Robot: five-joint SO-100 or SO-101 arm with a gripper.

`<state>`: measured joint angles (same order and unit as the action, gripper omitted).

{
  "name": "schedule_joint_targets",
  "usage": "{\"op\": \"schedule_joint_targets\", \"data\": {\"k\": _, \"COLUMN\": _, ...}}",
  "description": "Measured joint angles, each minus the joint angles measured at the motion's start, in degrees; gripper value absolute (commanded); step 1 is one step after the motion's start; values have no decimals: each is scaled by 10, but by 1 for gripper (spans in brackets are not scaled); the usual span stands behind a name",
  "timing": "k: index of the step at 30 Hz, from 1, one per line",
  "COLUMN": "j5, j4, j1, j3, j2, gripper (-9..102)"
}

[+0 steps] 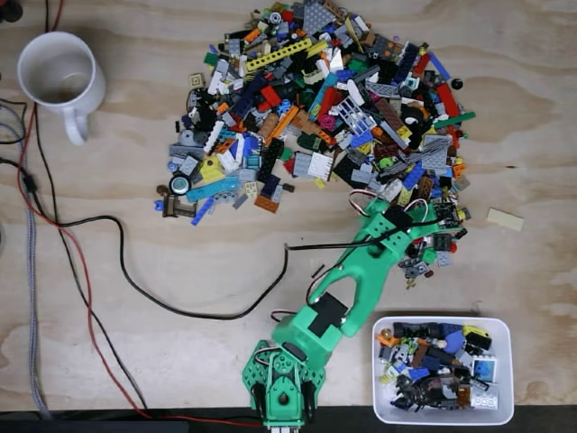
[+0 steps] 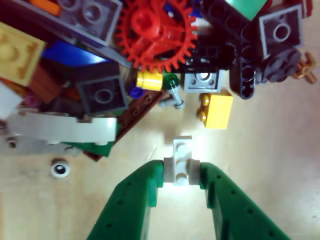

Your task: Find the closest Lego and put it in the bin.

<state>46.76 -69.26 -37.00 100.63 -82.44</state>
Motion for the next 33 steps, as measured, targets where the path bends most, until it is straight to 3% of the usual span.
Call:
{"op": "schedule_joint_targets", "data": {"k": 8, "j5": 25, "j4": -149, "j1": -63, "j3": -113, "j2": -114, "gripper": 5}}
{"op": "schedule_joint_targets", "data": {"k": 12, "j5": 76, "j4": -207, "j1": -168, "j3": -127, "j2": -178, "gripper": 5}}
{"op": "schedule_joint_targets", "data": {"k": 16, "j5": 126, "j4": -210, "j1": -324, "j3": -111, "j2": -209, "gripper": 5}}
{"op": "schedule_joint_targets", "data": {"k": 20, "j5": 168, "j4": -205, "j1": -410, "j3": -69, "j2": -232, "gripper": 10}}
{"op": "schedule_joint_targets", "data": {"k": 23, "j5": 197, "j4": -185, "j1": -464, "j3": -36, "j2": -248, "gripper": 21}}
{"op": "schedule_joint_targets", "data": {"k": 27, "j5": 214, "j4": -157, "j1": -469, "j3": -28, "j2": -253, "gripper": 24}}
{"op": "schedule_joint_targets", "data": {"k": 33, "j5": 221, "j4": -106, "j1": -403, "j3": -29, "j2": -275, "gripper": 15}}
